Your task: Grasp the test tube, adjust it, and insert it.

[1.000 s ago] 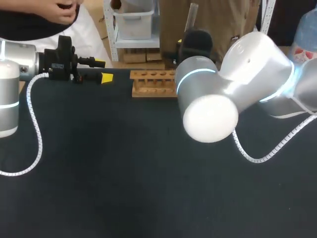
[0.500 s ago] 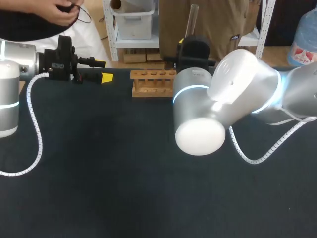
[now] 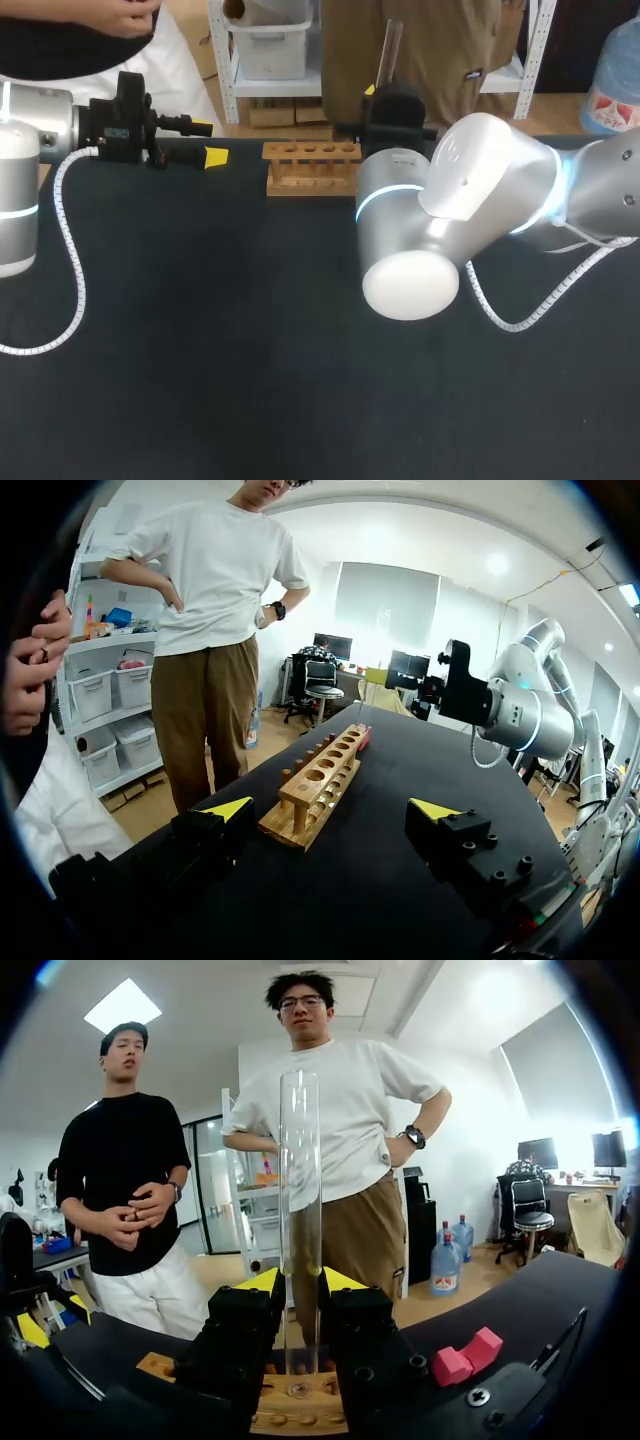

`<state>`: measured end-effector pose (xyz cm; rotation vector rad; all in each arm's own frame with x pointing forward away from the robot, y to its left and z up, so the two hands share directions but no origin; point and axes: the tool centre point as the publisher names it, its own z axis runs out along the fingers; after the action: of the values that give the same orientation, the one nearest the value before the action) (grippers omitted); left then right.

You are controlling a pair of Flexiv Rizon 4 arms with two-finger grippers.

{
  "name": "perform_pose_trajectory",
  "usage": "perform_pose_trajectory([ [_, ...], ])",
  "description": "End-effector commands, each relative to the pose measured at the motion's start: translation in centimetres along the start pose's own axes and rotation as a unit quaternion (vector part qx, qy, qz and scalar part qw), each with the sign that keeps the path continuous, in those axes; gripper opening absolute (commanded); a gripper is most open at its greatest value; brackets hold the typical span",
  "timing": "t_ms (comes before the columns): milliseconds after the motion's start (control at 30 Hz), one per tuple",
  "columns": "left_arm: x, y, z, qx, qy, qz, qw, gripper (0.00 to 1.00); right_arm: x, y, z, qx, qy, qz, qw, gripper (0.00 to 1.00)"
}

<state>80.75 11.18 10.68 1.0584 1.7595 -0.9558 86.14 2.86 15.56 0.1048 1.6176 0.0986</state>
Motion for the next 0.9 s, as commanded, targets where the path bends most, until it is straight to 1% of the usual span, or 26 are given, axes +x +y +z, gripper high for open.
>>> perform_pose_trajectory([
  [33,0.1,-0.1,0.0,-0.001,-0.002,0.001,1.0,1.0,0.3,-0.3,0.5,-0.006,0.001,0.0,1.0,0.0],
  [633,0.1,-0.1,0.0,-0.001,-0.002,0.001,1.0,1.0,1.2,0.3,1.7,-0.027,0.009,0.007,1.0,0.0],
  [900,0.1,-0.1,0.0,-0.001,-0.002,0.001,1.0,1.0,1.7,0.3,1.8,-0.026,0.014,0.013,0.999,0.0],
])
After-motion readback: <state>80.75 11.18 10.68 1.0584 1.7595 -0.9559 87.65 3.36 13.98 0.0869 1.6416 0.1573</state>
